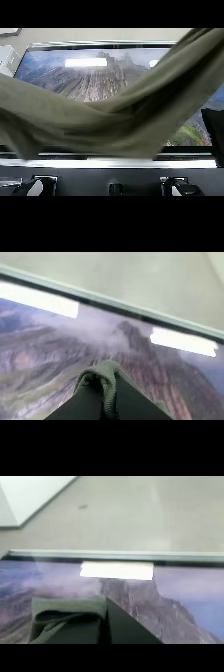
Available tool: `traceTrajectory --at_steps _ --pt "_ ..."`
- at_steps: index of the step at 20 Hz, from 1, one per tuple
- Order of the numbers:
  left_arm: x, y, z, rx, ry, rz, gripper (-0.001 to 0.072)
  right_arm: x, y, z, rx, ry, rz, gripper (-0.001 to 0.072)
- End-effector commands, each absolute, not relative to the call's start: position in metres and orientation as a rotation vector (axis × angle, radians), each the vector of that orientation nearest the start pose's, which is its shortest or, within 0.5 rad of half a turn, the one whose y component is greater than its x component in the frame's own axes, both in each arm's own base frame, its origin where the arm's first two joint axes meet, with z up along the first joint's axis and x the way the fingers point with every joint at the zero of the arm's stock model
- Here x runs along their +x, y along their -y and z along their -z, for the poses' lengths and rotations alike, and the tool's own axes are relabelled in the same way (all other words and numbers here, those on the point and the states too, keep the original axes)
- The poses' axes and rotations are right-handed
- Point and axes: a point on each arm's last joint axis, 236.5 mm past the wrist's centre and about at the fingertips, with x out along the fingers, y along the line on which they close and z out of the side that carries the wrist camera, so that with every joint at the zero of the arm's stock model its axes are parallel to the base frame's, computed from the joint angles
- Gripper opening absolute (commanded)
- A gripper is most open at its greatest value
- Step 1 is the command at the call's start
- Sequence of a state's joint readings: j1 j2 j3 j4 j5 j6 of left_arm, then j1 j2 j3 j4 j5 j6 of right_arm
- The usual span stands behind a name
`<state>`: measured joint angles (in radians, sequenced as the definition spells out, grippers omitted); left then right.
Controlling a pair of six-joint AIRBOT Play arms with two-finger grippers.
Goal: Fold the clothes and pants, and hang the long-sleeved shirts on hangers.
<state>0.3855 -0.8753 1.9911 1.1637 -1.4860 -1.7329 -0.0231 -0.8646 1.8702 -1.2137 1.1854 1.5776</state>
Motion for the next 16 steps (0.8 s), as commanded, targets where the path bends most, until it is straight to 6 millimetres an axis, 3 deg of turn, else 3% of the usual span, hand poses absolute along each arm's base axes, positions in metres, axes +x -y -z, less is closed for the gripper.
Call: traceTrajectory --at_steps 1,2,5,7,9,11,12,14,15,16 --pt "0.308 -0.025 -0.37 -0.367 -0.548 -0.022 0.0013 0.361 -0.067 -0.401 0.22 -0.395 -0.269 0.0027" --pt "0.333 -0.031 -0.327 -0.38 -0.66 -0.01 0.0014 0.39 -0.067 -0.368 0.23 -0.489 -0.263 0.0027" --pt "0.406 -0.04 -0.181 -0.469 -0.904 -0.004 0.0014 0.471 -0.07 -0.238 0.268 -0.809 -0.253 0.0027" --pt "0.442 -0.045 -0.079 -0.54 -0.996 -0.053 0.0014 0.511 -0.072 -0.144 0.304 -0.985 -0.247 0.0028" --pt "0.468 -0.048 0.002 -0.572 -1.062 -0.097 0.0013 0.545 -0.069 -0.055 0.334 -1.09 -0.212 0.0028" --pt "0.492 -0.047 0.056 -0.578 -1.099 -0.116 0.0013 0.569 -0.066 0.014 0.371 -1.135 -0.177 0.0028" --pt "0.504 -0.044 0.075 -0.585 -1.114 -0.114 0.0014 0.577 -0.066 0.038 0.396 -1.141 -0.163 0.0028" --pt "0.524 -0.036 0.092 -0.622 -1.129 -0.093 0.0022 0.59 -0.069 0.063 0.445 -1.127 -0.15 0.0031" --pt "0.533 -0.033 0.094 -0.637 -1.128 -0.082 0.0055 0.594 -0.069 0.066 0.459 -1.113 -0.144 0.008" --pt "0.54 -0.03 0.091 -0.652 -1.123 -0.07 0.006 0.596 -0.068 0.066 0.48 -1.106 -0.129 0.0181"
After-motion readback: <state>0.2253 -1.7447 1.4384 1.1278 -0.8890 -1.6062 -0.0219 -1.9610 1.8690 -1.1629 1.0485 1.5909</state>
